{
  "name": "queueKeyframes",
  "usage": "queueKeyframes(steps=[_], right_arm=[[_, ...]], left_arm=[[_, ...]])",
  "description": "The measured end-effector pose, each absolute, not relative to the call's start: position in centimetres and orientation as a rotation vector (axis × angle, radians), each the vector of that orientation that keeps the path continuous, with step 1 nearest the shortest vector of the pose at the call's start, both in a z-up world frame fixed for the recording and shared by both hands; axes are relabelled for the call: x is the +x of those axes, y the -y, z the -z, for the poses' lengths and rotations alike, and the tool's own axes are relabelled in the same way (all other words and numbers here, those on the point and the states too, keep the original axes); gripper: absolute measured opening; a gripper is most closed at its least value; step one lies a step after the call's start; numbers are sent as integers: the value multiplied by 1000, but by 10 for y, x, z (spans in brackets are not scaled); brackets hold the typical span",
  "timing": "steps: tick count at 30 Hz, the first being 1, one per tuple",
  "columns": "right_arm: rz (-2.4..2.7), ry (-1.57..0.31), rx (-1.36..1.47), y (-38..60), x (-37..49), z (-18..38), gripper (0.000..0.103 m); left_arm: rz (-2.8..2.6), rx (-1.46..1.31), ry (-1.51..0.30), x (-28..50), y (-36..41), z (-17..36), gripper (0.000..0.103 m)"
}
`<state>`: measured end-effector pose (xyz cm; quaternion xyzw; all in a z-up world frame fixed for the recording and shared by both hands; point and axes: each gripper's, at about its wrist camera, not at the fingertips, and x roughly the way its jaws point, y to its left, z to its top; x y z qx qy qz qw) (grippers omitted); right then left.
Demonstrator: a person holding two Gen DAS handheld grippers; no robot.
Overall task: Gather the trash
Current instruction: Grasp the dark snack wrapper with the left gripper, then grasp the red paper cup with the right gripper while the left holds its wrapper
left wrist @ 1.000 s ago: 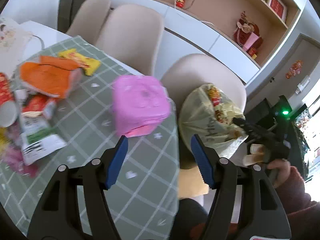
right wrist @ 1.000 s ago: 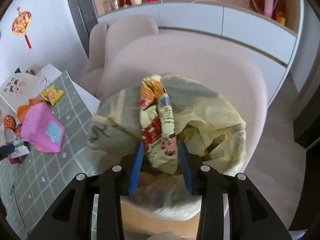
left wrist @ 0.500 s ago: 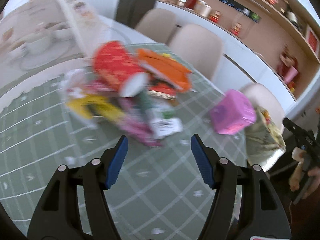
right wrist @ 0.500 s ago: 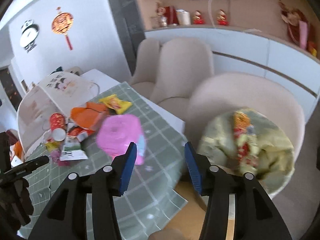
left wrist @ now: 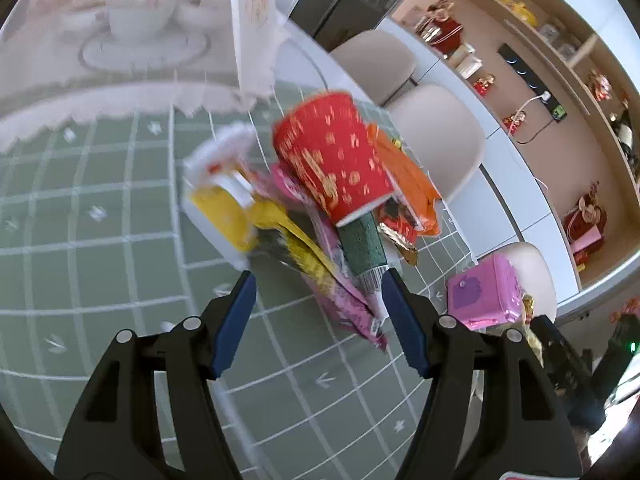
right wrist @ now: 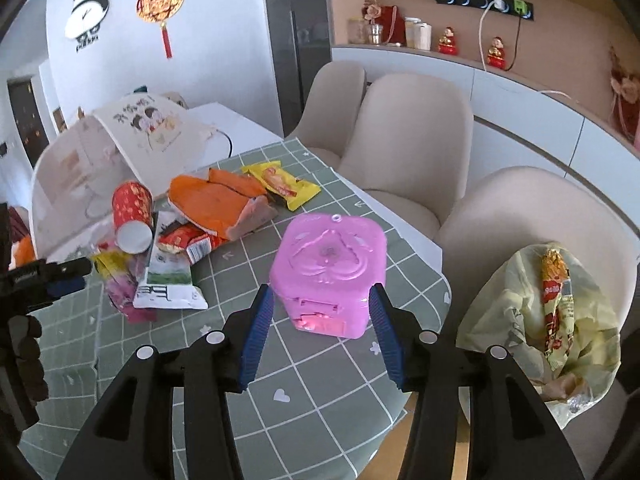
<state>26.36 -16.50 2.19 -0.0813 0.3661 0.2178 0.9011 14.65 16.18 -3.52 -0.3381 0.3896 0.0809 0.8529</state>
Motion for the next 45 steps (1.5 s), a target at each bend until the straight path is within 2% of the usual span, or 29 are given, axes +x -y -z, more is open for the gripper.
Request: queueKeyframes(steps=[4,6,9,17,25,31,36,38,45], right_arm=[[-422,-739,-218,162,261,-22,47],[-396,-738,-245,160,261,-21,47],[-373,-772,-252,153,265,-18,47],[-592,-811,-160,99,286,-29,47],[-836,-885,-204,-25,298,-22,47],[-900,-835,-320,-100,297,-18,47],[-925,-875,-386,-127,309,-4,47],[-929,-939,-364,-127,315,7,47],[-914,-977,-396,-117,309,24,49]], left_arm=[[-191,-721,-871,165,-150,49,48],[-206,-691,-891,170,-143,51,21],[-188,-637,-874,168,-138,42,6],[-138,-505,-832,128,-156,10,4],[-222,-596,-834,100,-197,23,4],[-224,-559,-828,92,-200,26,4],[-205,-587,-822,91,-210,30,4],[-202,-599,-816,91,-211,31,4],[-197,-628,-815,94,-213,34,4]])
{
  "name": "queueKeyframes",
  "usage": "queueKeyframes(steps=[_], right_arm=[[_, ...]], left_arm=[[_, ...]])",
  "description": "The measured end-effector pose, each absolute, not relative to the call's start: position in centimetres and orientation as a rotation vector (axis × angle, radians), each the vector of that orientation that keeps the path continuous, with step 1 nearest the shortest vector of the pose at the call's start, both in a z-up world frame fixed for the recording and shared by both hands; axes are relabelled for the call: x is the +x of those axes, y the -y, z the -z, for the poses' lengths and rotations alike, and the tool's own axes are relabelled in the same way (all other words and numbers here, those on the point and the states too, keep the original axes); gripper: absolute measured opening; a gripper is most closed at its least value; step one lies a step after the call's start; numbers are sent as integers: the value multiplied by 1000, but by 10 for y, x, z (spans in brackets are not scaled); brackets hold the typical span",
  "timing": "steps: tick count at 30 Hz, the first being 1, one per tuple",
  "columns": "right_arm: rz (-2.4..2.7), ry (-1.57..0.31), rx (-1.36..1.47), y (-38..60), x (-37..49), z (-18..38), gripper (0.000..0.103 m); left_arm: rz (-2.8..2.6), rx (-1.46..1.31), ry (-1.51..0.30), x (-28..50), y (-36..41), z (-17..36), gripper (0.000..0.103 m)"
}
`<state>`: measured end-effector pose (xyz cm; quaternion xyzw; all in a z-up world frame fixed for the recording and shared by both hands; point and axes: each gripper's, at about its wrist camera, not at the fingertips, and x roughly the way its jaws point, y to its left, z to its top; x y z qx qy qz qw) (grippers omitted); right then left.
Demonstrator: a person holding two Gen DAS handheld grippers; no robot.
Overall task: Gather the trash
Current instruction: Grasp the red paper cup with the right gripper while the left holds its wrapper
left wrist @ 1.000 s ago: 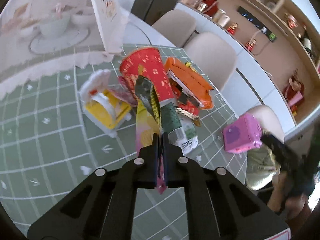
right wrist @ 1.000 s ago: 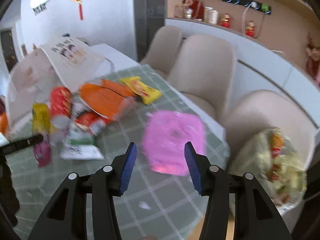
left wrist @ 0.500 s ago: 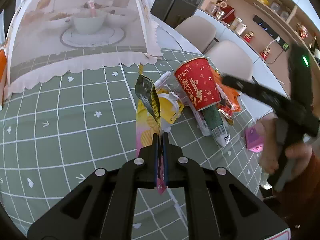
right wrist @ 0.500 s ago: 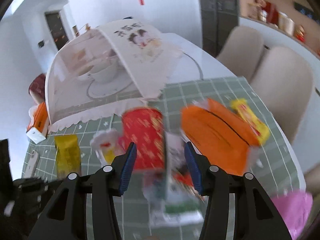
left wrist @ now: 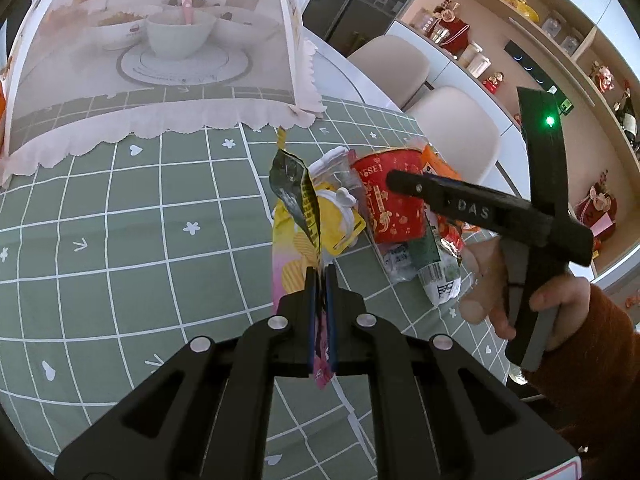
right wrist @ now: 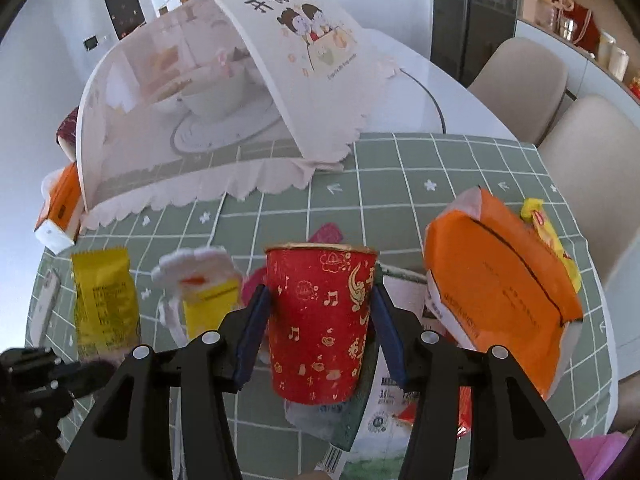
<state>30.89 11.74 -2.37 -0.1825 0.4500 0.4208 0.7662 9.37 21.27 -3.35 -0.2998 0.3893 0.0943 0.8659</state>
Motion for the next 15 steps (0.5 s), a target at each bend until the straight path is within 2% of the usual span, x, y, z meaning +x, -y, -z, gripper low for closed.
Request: queueKeyframes(steps=[5,15], right_arm=[[-927,-1033,-366,-108,310,32,50],[-915,-947,-341,-75,294,10,47]], left_arm=[[-191,-628,-820,97,-212,34,4],[-175,-602,-810,97,-203,24,4]])
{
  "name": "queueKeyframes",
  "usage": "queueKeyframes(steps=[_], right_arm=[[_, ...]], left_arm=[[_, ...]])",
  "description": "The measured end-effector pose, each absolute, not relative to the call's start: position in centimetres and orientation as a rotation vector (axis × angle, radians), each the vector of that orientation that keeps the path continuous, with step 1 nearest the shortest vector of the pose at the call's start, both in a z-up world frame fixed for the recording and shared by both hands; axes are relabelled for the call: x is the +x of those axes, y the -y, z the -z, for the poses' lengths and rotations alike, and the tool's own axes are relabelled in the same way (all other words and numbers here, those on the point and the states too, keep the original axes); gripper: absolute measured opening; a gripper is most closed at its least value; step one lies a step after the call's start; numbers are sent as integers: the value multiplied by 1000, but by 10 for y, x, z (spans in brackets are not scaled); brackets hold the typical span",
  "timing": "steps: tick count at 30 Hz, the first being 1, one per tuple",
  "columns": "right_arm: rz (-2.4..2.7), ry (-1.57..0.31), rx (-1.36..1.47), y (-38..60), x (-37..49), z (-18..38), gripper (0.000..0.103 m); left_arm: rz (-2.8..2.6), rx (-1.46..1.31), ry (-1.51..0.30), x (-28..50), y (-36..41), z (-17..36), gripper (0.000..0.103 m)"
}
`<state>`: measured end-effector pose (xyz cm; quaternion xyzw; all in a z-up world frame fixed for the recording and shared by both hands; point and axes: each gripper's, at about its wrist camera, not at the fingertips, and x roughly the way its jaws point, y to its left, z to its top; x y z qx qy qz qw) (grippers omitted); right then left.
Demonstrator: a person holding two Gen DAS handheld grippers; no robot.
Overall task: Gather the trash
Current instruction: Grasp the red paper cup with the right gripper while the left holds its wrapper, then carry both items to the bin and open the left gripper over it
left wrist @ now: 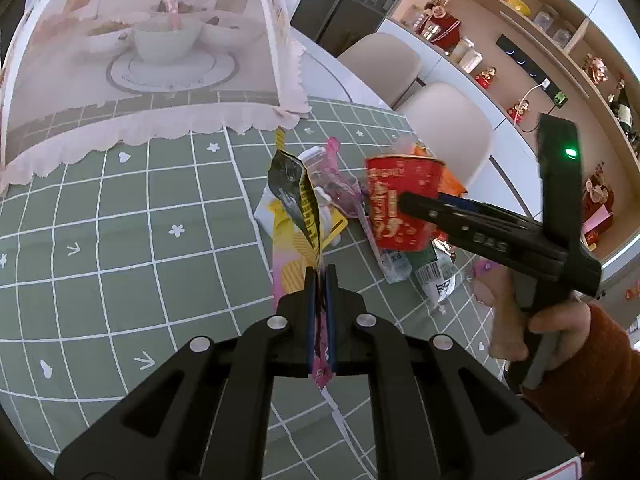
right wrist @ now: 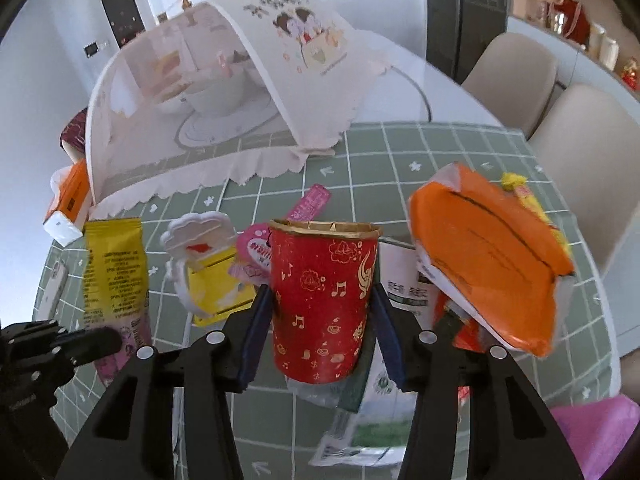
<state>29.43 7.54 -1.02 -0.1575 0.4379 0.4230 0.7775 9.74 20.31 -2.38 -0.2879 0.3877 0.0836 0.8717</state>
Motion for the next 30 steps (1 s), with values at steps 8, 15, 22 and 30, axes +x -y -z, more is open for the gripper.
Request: queueKeyframes(steps=[8,15,22,30], right_arm=[[-872,-885,-228,-16,277,-34,47],[-773,-837,-157,48,268,-57,47],[-696,-740,-145,114,257,-88,47],[-511,-669,-83,215,274,-114,47]], left_arm=[[-134,-554,-779,104,-186,1,4],[-78,-472,-761,117,-148,-28,4],[5,-386,-691,149,-106,-74,4],[165,-317,-636,205,-28,-109,4]])
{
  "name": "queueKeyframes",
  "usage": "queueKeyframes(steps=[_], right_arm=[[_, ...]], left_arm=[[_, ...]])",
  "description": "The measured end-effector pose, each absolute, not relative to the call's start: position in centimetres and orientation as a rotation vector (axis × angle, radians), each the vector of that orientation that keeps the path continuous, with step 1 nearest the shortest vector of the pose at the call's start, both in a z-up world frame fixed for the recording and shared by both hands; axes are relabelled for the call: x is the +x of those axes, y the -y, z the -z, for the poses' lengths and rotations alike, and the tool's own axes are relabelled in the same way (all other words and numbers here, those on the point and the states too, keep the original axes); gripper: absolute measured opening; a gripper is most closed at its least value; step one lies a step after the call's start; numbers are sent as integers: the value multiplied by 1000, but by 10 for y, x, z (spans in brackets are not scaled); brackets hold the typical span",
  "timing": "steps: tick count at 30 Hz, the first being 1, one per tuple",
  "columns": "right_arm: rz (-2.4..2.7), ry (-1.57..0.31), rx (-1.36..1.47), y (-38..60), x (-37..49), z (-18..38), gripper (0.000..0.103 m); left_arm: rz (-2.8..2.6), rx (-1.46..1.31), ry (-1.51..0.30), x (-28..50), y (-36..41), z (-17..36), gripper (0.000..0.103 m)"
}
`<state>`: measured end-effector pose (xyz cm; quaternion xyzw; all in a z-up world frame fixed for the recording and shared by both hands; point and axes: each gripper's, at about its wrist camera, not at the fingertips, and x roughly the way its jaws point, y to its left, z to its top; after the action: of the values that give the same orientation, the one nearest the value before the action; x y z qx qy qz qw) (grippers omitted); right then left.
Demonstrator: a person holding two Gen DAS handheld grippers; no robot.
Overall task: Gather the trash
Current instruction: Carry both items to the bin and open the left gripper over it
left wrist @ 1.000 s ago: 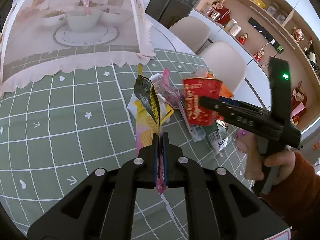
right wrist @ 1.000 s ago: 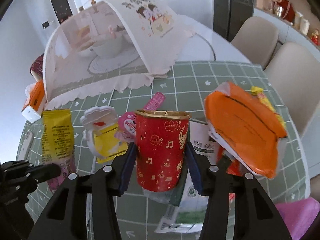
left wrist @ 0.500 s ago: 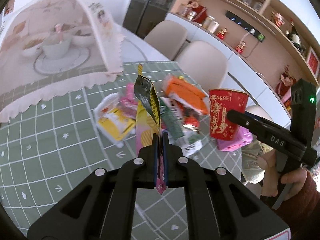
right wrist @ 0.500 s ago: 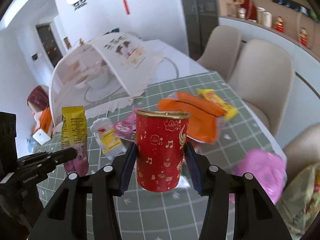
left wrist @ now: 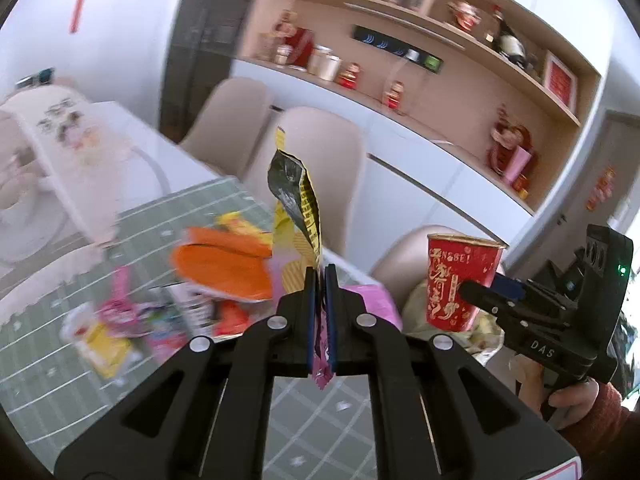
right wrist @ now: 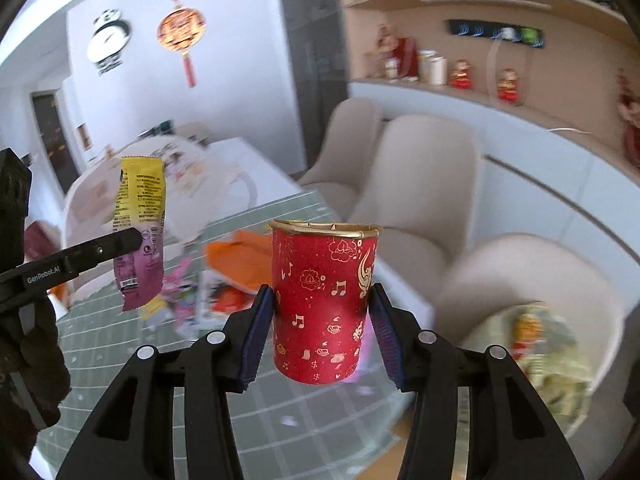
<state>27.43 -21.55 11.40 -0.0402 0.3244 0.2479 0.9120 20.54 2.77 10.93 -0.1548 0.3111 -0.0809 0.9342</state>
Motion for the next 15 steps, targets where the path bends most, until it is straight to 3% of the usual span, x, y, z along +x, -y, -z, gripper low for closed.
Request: queueKeyframes(steps=[15], right_arm=[[-205,-618,35,385,296,-119,47]], left_arm=[[480,-234,-761,281,138,-86,4]])
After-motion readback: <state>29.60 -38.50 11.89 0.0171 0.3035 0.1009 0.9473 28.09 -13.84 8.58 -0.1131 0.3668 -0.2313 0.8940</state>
